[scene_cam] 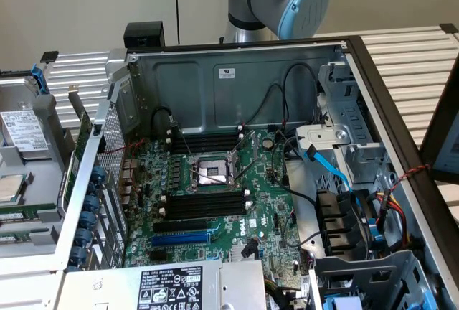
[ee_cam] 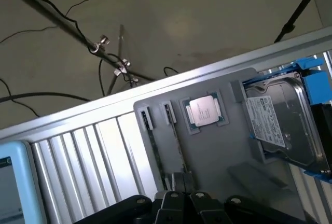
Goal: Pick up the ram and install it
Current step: 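Pick up the ram and move it above insertion slot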
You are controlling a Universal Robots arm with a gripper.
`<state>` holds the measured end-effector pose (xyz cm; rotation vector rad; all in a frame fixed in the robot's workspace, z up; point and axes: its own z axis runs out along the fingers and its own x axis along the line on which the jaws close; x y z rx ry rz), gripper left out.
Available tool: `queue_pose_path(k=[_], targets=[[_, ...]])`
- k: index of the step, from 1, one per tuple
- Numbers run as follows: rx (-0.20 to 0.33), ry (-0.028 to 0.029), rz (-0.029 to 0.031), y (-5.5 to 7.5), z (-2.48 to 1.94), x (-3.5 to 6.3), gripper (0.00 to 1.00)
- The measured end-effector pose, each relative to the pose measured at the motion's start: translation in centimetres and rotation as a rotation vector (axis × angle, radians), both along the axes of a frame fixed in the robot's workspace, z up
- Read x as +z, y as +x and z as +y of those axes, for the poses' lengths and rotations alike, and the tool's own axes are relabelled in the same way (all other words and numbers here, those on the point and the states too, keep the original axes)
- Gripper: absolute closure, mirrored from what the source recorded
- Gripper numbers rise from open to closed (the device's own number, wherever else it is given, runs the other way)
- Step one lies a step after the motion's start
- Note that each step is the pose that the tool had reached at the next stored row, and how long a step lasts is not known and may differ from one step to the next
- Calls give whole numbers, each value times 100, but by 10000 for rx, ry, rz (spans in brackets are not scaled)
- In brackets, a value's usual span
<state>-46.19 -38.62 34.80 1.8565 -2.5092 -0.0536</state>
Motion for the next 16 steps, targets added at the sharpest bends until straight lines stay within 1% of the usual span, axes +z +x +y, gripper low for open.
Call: queue_pose_path(k=[11, 12, 16], targets=[[2002, -16, 1, 0, 0, -6, 90], [2132, -16, 1, 0, 0, -6, 90], [2150, -16, 6, 1, 0, -12, 90]])
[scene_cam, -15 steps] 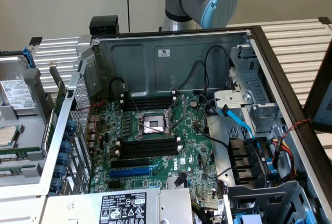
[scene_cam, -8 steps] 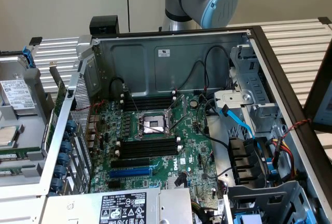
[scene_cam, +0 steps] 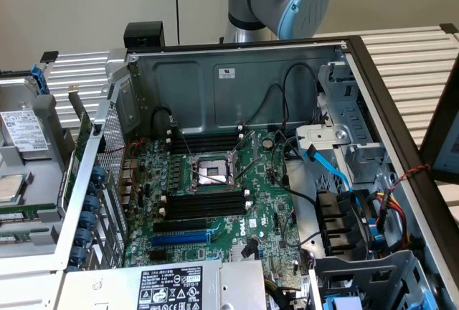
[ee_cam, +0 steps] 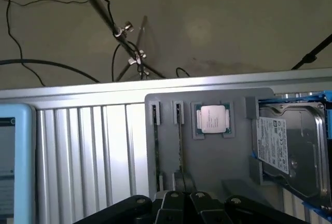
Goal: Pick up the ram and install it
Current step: 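Pick up the ram and move it above insertion slot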
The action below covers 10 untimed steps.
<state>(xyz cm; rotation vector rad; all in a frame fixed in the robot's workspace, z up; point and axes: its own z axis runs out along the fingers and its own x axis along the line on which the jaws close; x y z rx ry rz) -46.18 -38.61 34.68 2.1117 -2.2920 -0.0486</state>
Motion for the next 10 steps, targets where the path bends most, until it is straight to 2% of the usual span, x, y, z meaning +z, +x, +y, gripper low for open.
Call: queue_pose_path(k=[1, 2, 3, 5, 6, 7, 8, 9, 10], targets=[[0, -1, 1, 0, 0, -3, 89], [0, -2, 4, -1, -1, -6, 83], [-1, -1, 1, -1, -1, -11, 83], [2, -1, 1, -1, -5, -29, 70], [8, -1, 2, 0, -8, -44, 70], [14, -1, 1, -1, -10, -63, 64], [26, -1, 2, -1, -12, -81, 64], [40, -1, 2, -1, -14, -99, 58], [56, 0, 1, -1, -17, -118, 58]])
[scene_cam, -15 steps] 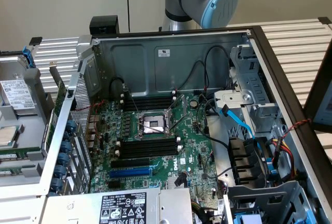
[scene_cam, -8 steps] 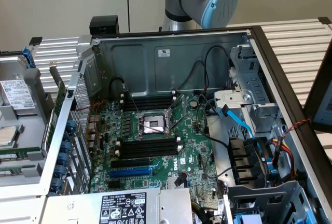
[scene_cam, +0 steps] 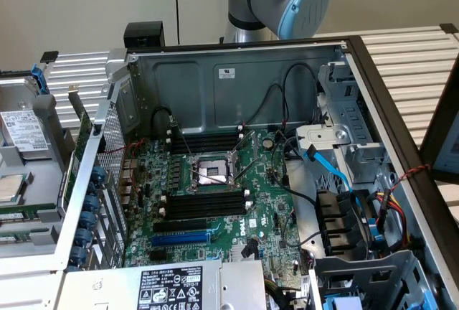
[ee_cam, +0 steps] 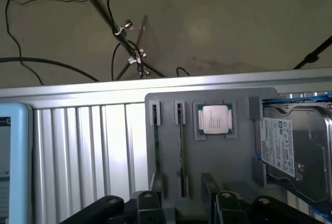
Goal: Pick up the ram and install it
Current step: 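Pick up the ram and move it above insertion slot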
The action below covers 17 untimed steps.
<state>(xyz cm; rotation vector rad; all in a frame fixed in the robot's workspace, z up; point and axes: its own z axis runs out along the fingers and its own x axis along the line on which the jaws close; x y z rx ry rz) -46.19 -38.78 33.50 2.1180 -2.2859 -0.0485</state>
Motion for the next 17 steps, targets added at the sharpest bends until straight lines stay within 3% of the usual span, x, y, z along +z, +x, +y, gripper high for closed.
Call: queue_pose_path(k=[5, 8, 17], targets=[[98, -9, 0, 0, -49, -98, 58], [115, -42, -10, 2, -82, -125, 58], [417, -95, -168, 43, -87, -212, 58]])
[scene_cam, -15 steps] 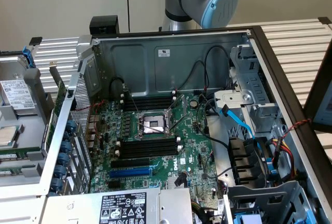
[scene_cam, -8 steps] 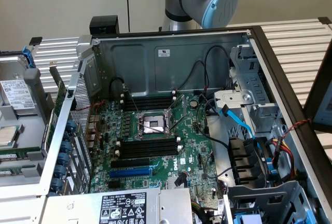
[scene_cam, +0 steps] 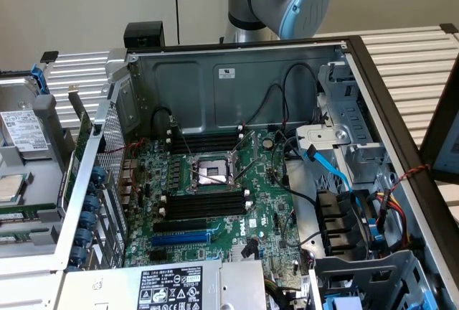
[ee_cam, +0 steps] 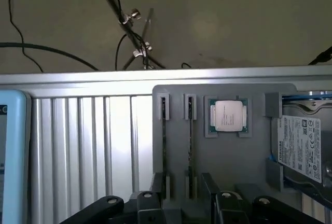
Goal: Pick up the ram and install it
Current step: 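Pick up the ram and move it above insertion slot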
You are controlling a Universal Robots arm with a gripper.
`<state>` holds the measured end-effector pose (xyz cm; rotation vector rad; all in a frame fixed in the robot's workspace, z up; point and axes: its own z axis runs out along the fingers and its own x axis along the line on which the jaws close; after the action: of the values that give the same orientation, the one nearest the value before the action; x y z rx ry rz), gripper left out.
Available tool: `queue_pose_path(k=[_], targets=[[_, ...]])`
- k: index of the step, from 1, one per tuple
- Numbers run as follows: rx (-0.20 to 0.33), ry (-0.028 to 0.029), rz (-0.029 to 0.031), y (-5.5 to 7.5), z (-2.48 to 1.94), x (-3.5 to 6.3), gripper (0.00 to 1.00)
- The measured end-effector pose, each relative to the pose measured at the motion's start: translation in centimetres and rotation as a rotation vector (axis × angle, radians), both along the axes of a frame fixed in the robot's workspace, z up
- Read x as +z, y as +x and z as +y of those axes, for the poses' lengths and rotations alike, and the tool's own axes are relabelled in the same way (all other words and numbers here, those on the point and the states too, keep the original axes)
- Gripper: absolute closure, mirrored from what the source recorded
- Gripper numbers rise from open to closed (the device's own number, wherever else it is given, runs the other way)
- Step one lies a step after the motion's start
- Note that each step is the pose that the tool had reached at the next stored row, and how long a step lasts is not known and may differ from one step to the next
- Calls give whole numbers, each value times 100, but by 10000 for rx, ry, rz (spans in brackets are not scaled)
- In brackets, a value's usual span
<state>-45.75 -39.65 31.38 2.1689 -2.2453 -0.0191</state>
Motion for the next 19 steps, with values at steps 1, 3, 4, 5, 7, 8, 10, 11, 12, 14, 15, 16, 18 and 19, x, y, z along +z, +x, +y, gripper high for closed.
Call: queue_pose_path(k=[1, 3, 4, 5, 7, 8, 10, 11, 12, 14, 15, 16, 18, 19], targets=[[45, -14, -42, 0, 0, -3, 58], [123, -20, -99, 1, 0, -27, 58], [160, -22, -98, 1, 0, -44, 58], [191, -22, -98, 1, 0, -62, 58], [237, -22, -98, 0, 0, -99, 58], [250, -22, -98, 0, 0, -116, 58], [269, -21, -99, 1, 0, -152, 58], [273, -22, -98, 0, 0, -171, 58], [274, -22, -98, 0, 0, -189, 58], [275, -22, -98, 0, 0, -225, 58], [273, -22, -99, 0, -2, -243, 58], [267, -22, -99, 0, -7, -262, 58], [195, -24, -103, 0, -11, -297, 58], [122, -25, -106, 0, -13, -312, 58]])
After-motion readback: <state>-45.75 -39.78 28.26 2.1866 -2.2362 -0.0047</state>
